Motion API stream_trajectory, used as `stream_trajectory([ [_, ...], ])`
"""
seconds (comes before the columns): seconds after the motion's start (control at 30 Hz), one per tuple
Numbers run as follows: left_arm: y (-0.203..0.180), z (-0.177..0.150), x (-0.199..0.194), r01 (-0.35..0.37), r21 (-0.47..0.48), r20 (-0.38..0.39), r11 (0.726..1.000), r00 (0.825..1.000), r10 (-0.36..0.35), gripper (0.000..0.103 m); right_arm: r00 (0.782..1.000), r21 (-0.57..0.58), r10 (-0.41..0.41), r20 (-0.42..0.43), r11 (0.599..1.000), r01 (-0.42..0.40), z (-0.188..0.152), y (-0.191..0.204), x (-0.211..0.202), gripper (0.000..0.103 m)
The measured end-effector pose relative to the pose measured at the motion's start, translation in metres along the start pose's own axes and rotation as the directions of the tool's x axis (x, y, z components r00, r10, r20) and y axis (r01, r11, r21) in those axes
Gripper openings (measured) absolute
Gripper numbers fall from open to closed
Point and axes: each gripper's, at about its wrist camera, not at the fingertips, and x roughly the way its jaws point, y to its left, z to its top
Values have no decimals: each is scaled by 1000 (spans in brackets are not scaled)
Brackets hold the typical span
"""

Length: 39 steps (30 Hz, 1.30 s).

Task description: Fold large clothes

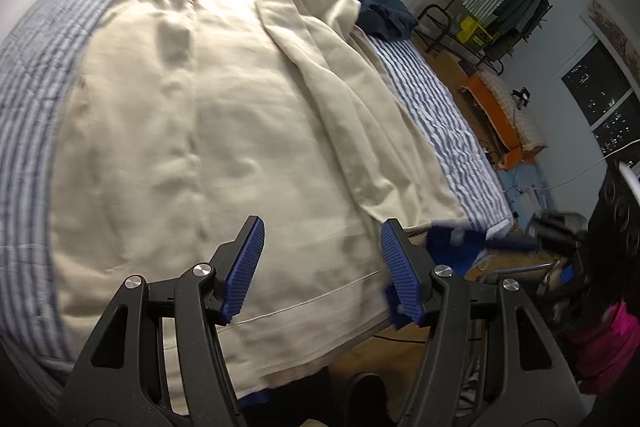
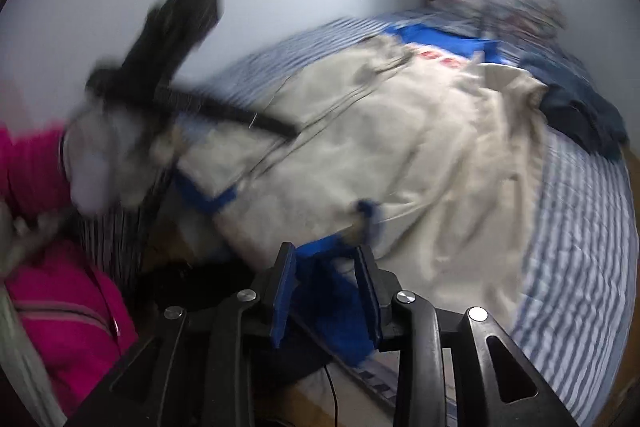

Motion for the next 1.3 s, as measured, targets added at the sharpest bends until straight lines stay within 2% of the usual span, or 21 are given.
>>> stream_trajectory([
  [0.13, -33, 3, 20, 30, 51, -35, 998, 999, -28, 62, 997, 160, -45, 64, 987, 34, 14, -50, -9, 35],
  [0.23, -59, -1, 32, 45, 127, -70, 991, 997, -36, 62, 993, 247, -53, 101, 969, 27, 33, -85, -12, 56],
  [0.37, -80, -12, 50, 28, 217, -114, 976, 993, -3, 63, 986, 333, -40, 165, 943, -17, 68, -133, -6, 57],
  [0.53, -76, -20, 69, -1, 226, -160, 974, 986, 38, 62, 981, 416, -30, 193, 908, -54, 110, -183, 22, 57],
  [0.63, -71, -23, 73, -25, 244, -157, 969, 986, 64, 62, 982, 444, -31, 184, 894, -54, 135, -207, 47, 58],
  [0.67, -69, -22, 72, -21, 243, -155, 970, 986, 60, 60, 984, 453, -33, 176, 890, -51, 144, -215, 58, 58],
  [0.73, -66, -21, 72, -13, 237, -158, 971, 986, 51, 44, 986, 488, -63, 152, 872, -19, 155, -228, 77, 58],
  [0.8, -61, -19, 72, -14, 233, -165, 972, 985, 54, 21, 988, 532, -79, 130, 847, -2, 161, -240, 94, 58],
  [0.9, -54, -14, 72, 7, 206, -172, 978, 985, 29, 8, 991, 575, -72, 113, 818, -7, 171, -258, 122, 57],
  [0.97, -48, -12, 69, 17, 177, -166, 984, 986, 13, 6, 992, 585, -72, 99, 811, 1, 178, -266, 139, 57],
  [1.0, -46, -12, 68, 22, 164, -164, 986, 987, 5, 5, 993, 587, -71, 95, 809, 2, 180, -268, 144, 55],
  [1.03, -43, -12, 66, 26, 150, -161, 988, 987, -2, 5, 994, 588, -65, 92, 809, -2, 182, -271, 149, 48],
  [1.07, -42, -12, 64, 27, 142, -157, 990, 988, -5, 4, 994, 586, -60, 86, 811, -2, 184, -272, 154, 34],
  [1.1, -41, -12, 62, 25, 139, -154, 990, 988, -4, 3, 995, 582, -66, 70, 813, 13, 187, -274, 158, 27],
  [1.13, -39, -13, 60, 23, 133, -149, 991, 989, -3, 3, 995, 577, -81, 55, 816, 35, 190, -276, 161, 12],
  [1.17, -36, -13, 57, 23, 119, -144, 993, 990, -5, 3, 994, 563, -102, 36, 824, 64, 193, -277, 162, 3],
  [1.3, -26, -17, 46, 7, 74, -133, 997, 991, 3, 0, 981, 522, -195, 6, 837, 163, 201, -286, 152, 0],
])
